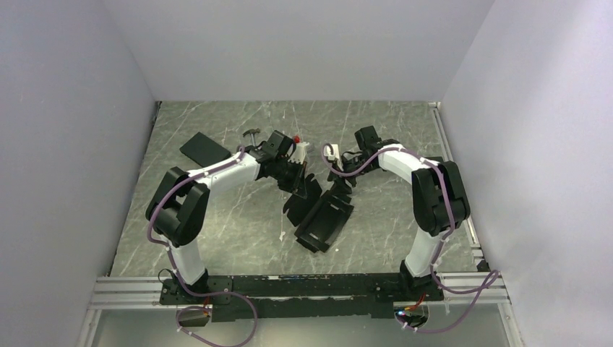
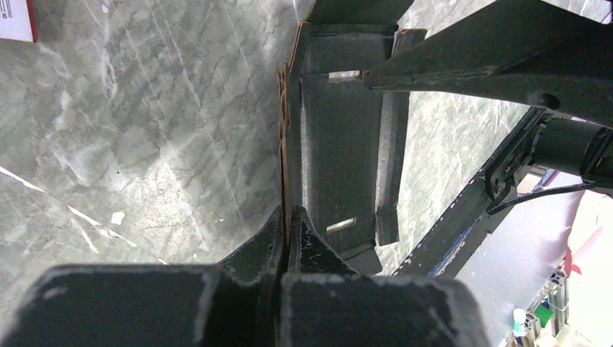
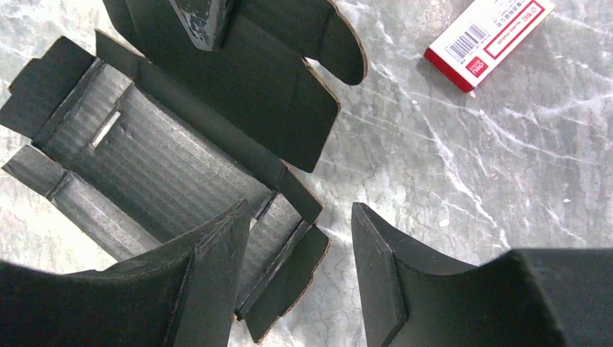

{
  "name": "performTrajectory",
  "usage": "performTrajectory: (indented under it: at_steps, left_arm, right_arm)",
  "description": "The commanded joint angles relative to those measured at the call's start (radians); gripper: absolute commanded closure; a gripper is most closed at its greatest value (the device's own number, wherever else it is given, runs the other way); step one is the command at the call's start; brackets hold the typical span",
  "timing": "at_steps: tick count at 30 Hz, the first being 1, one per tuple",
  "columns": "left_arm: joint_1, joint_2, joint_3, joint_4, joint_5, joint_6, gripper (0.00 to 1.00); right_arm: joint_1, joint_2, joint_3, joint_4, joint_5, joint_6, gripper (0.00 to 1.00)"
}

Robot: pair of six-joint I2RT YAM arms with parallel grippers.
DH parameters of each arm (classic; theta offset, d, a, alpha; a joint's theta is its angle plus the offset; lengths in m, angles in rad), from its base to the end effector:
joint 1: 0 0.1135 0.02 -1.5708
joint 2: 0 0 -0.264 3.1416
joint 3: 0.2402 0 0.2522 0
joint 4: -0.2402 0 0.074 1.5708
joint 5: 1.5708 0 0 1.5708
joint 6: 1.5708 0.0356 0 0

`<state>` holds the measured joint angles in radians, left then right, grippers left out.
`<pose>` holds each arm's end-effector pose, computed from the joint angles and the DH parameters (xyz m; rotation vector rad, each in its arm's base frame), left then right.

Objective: Fold the paper box
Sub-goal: Fold the paper box at the center of the board.

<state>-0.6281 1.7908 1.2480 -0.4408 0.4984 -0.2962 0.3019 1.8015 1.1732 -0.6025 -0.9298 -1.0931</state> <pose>0.2948 -0.2351 0.2083 0.6440 2.6007 -0.9686 0.3215 0.1300 0.1852 -1.6483 1.6550 0.9231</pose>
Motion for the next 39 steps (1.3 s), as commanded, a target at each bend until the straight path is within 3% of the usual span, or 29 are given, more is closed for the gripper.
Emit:
performTrajectory:
  at_steps: [1,25,39]
  left_arm:
    - [-0.008,-0.025,0.036,0.0,-0.031,0.034,1.0]
    - [-0.013,-0.156,-0.086,0.134,-0.043,0.055,1.0]
    - [-0.013,-0.134,-0.062,0.104,-0.103,0.024,1.0]
  right_arm:
    - [0.014,0.015,0.054,-0.004,0.011,-0.027,0.44]
    - [0.019,0.043,0.096,-0.1,-0.011,-0.017,0.54]
    - [0.026,0.029,0.097,-0.162,-0.057,-0.076,0.78]
